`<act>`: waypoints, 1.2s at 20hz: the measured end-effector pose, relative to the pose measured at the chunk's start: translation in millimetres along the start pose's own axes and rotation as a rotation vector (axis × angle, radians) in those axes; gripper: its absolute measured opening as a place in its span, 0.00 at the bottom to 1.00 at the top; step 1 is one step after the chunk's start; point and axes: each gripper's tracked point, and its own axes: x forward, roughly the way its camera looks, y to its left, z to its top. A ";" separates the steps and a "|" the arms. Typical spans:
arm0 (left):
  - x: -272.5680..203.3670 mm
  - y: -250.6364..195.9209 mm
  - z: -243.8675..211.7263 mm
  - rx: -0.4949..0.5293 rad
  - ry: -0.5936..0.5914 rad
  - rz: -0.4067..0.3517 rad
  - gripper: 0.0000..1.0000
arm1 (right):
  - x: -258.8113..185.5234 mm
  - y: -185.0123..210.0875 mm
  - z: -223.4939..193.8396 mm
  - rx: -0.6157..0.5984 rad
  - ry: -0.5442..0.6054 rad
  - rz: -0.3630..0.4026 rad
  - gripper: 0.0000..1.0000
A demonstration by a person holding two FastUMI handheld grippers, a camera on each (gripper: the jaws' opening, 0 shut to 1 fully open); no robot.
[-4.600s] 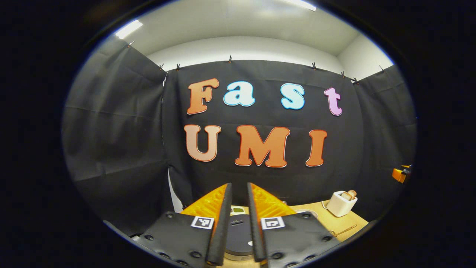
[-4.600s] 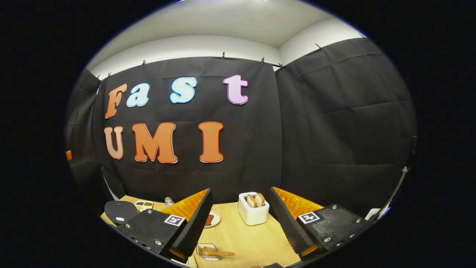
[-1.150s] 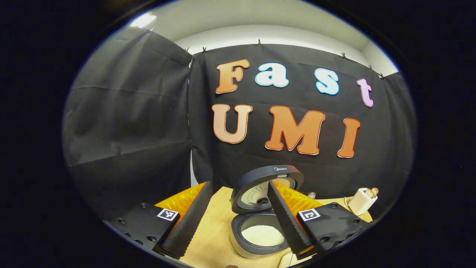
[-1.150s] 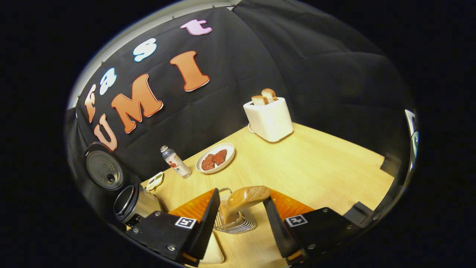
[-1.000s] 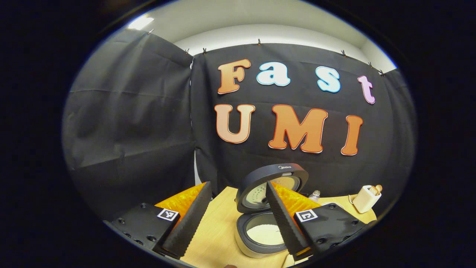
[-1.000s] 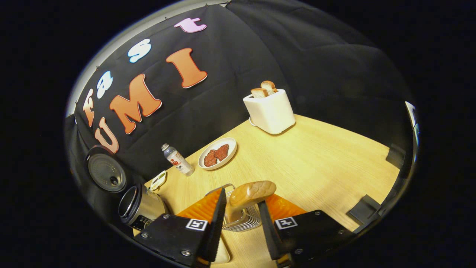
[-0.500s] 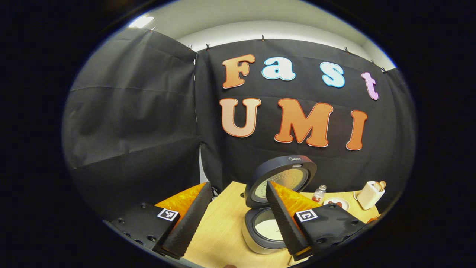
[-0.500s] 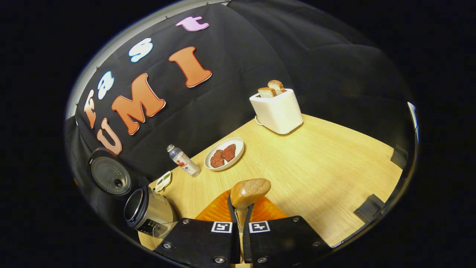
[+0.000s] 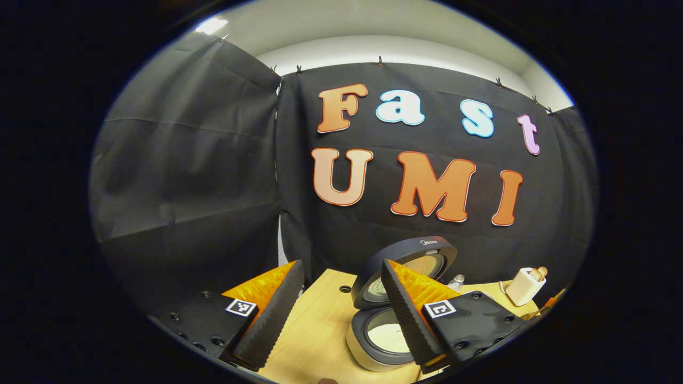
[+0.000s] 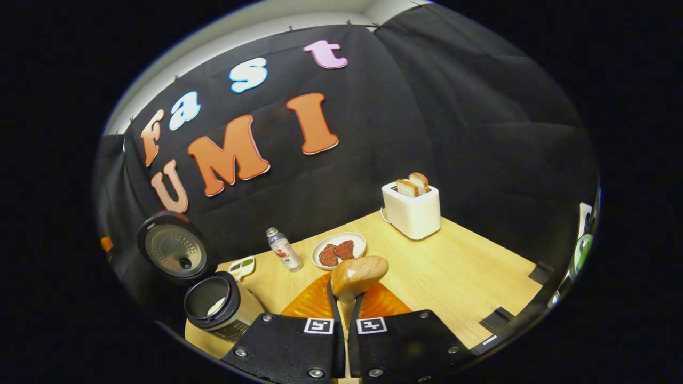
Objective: Close the left gripper, press the button to open the rice cooker; take a wooden spoon from the chopstick holder with the right hand, scoop a spoonful of rice and pour it into the rice cooker, then put the wooden spoon back into the chopstick holder.
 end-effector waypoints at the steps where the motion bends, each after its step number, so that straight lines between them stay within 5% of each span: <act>1: 3.3 5.2 0.1 0.001 -0.003 -0.009 1.00 | -8.9 13.9 -6.0 -0.022 0.008 0.010 0.02; 6: 12.2 24.7 -1.4 0.029 0.004 -0.035 0.99 | -27.5 68.1 -60.1 -0.176 0.075 0.026 0.01; 15: 7.1 47.8 2.0 0.075 -0.009 -0.009 0.99 | -15.8 56.2 -140.0 -0.420 0.288 -0.140 0.02; 21: 8.4 43.3 -1.0 0.115 -0.008 -0.034 1.00 | -24.1 60.3 -157.4 -0.183 0.305 -0.150 0.02; 24: 10.0 42.2 -3.5 0.106 0.002 -0.044 0.99 | -20.2 78.9 -167.2 -0.018 0.323 -0.088 0.01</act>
